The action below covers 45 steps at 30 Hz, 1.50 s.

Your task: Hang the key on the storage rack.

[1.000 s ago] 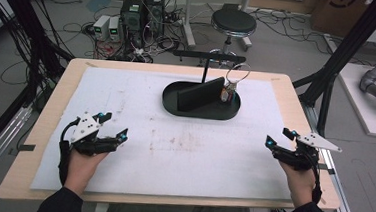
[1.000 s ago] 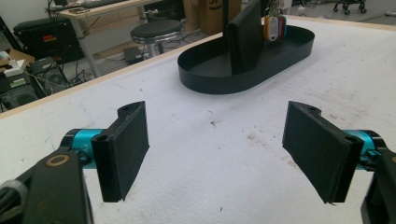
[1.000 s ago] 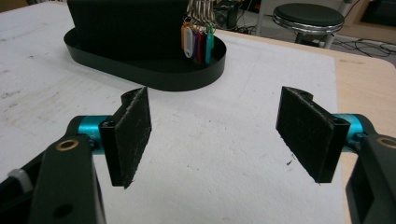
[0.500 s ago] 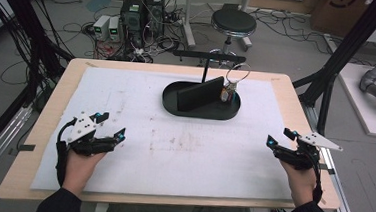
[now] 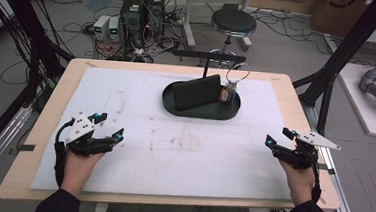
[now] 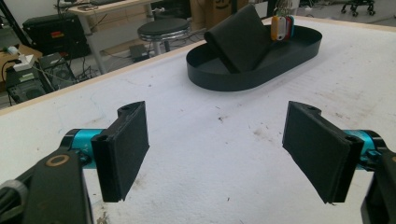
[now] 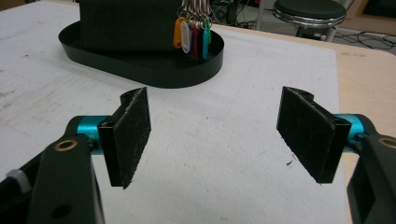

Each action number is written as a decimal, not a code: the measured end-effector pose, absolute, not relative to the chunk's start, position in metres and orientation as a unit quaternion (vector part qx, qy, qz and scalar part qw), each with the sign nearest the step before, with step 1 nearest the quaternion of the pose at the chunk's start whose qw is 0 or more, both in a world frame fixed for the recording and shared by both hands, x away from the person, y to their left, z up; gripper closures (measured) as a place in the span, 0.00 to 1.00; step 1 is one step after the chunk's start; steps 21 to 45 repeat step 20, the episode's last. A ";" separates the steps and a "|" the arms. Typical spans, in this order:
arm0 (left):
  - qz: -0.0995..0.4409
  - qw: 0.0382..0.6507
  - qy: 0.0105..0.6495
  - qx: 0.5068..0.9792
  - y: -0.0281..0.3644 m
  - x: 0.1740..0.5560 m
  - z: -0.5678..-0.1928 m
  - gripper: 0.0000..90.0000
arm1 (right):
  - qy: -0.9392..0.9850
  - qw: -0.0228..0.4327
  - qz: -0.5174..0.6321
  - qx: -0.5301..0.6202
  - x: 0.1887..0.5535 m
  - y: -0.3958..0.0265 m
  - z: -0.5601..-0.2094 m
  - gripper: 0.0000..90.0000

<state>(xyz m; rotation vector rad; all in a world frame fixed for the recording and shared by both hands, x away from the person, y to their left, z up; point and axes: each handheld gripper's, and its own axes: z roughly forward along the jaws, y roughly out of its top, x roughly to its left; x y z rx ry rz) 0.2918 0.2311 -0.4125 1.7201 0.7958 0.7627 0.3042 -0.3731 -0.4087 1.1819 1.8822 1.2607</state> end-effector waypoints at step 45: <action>0.316 0.522 0.333 0.719 0.230 0.294 -0.413 0.25 | 0.705 0.287 0.472 0.444 0.307 -0.373 -0.410 0.28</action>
